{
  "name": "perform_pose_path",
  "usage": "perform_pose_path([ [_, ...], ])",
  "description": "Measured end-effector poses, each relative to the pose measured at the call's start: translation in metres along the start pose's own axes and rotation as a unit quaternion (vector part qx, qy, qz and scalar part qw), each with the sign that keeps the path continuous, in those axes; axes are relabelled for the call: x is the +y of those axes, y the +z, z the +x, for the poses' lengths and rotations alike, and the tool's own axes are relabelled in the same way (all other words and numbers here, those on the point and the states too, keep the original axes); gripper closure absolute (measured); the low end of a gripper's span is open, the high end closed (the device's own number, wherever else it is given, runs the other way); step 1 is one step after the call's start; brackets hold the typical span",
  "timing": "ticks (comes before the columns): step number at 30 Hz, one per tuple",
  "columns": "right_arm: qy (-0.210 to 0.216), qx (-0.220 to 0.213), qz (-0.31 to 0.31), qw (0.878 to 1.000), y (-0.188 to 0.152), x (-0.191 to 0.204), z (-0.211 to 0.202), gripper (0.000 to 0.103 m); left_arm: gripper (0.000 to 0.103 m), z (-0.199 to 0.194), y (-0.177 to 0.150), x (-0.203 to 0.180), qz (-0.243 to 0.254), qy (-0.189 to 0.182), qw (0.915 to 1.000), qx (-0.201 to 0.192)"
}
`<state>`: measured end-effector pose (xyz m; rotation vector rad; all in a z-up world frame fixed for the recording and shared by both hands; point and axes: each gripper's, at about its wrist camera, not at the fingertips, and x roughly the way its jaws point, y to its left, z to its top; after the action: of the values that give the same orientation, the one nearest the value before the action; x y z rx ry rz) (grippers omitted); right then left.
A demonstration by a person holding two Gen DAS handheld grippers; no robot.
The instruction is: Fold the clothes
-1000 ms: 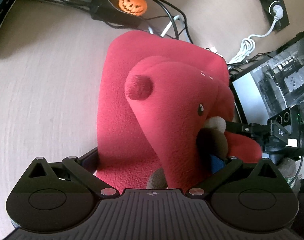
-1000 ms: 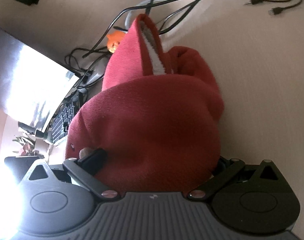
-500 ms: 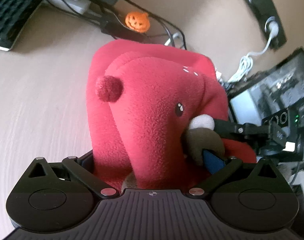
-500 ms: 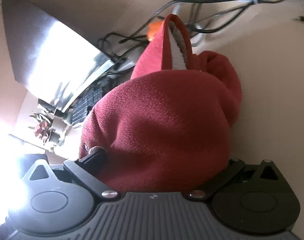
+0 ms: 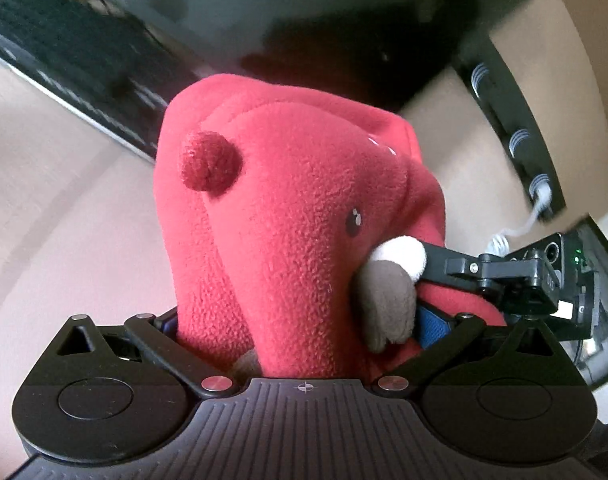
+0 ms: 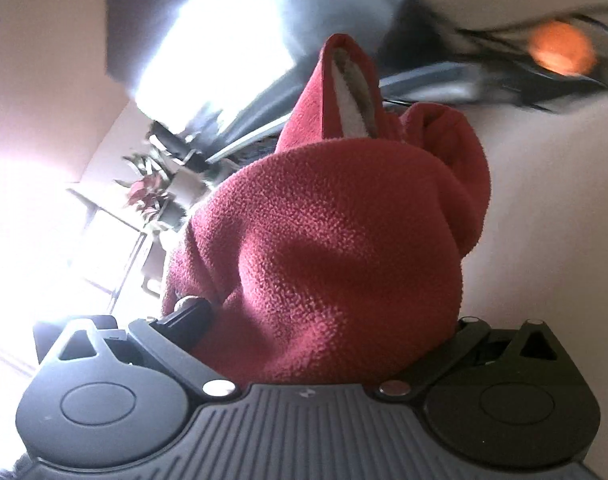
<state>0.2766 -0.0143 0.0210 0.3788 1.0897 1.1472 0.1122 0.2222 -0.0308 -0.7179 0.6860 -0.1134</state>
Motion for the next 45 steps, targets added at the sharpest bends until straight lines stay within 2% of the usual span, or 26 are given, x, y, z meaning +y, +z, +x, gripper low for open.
perform_pose_path([
  [3, -0.003, -0.011, 0.004, 1.000, 0.017, 0.014, 0.045, 0.000, 0.000, -0.008, 0.033, 0.027, 0.033, 0.034, 0.9987, -0.020],
  [5, -0.044, -0.004, 0.007, 0.999, 0.023, 0.018, 0.069, 0.000, 0.000, -0.009, 0.048, 0.044, 0.044, 0.084, 0.9952, -0.022],
  [7, -0.081, -0.010, 0.012, 0.997, 0.023, 0.020, 0.075, 0.000, 0.000, -0.018, 0.050, 0.051, 0.055, 0.113, 0.9918, -0.023],
  [9, -0.105, -0.034, 0.009, 0.994, 0.019, 0.020, 0.062, 0.000, 0.000, -0.033, 0.045, 0.053, 0.068, 0.106, 0.9915, -0.030],
  [13, -0.204, -0.080, -0.026, 0.975, 0.005, 0.026, 0.033, 0.000, 0.000, -0.057, 0.034, 0.046, 0.095, 0.090, 0.9905, -0.043],
  [15, -0.212, -0.082, -0.043, 0.973, -0.010, 0.037, 0.019, 0.000, 0.000, -0.058, 0.029, 0.038, 0.111, 0.089, 0.9887, -0.048],
  [18, -0.187, -0.061, -0.082, 0.977, -0.036, 0.048, 0.009, 0.000, 0.000, -0.051, 0.018, 0.027, 0.123, 0.088, 0.9880, -0.034],
  [20, -0.192, -0.033, -0.121, 0.973, -0.058, 0.063, 0.006, 0.000, 0.000, -0.045, 0.007, 0.027, 0.139, 0.103, 0.9848, -0.009],
  [22, -0.203, 0.003, -0.143, 0.969, -0.082, 0.062, 0.015, 0.000, 0.000, -0.037, -0.006, 0.026, 0.165, 0.137, 0.9766, 0.007],
  [24, -0.248, 0.040, -0.160, 0.954, -0.103, 0.055, 0.030, 0.000, 0.000, -0.027, -0.012, 0.031, 0.176, 0.162, 0.9707, 0.023],
  [28, -0.273, 0.030, -0.166, 0.947, -0.120, 0.045, 0.034, 0.000, 0.000, -0.024, -0.016, 0.032, 0.175, 0.158, 0.9714, 0.029],
  [31, -0.288, 0.024, -0.187, 0.939, -0.119, 0.046, 0.036, 0.000, 0.000, -0.030, -0.016, 0.029, 0.198, 0.155, 0.9677, 0.021],
  [33, -0.288, 0.018, -0.197, 0.937, -0.118, 0.049, 0.027, 0.000, 0.000, -0.036, -0.014, 0.028, 0.205, 0.160, 0.9656, 0.014],
  [34, -0.280, 0.006, -0.194, 0.940, -0.115, 0.055, 0.017, 0.000, 0.000, -0.042, -0.012, 0.026, 0.206, 0.159, 0.9654, 0.004],
  [37, -0.249, -0.060, -0.163, 0.953, -0.089, 0.067, -0.010, 0.000, 0.000, -0.059, -0.008, 0.020, 0.213, 0.151, 0.9648, -0.031],
  [40, -0.215, -0.125, -0.150, 0.957, -0.050, 0.083, -0.023, 0.000, 0.000, -0.062, -0.006, 0.018, 0.220, 0.130, 0.9641, -0.072],
  [42, -0.181, -0.146, -0.151, 0.961, -0.023, 0.094, -0.017, 0.000, 0.000, -0.050, -0.007, 0.019, 0.219, 0.120, 0.9645, -0.087],
  [45, -0.133, -0.143, -0.174, 0.965, 0.015, 0.105, 0.020, 0.000, 0.000, -0.023, -0.016, 0.026, 0.220, 0.124, 0.9634, -0.090],
])
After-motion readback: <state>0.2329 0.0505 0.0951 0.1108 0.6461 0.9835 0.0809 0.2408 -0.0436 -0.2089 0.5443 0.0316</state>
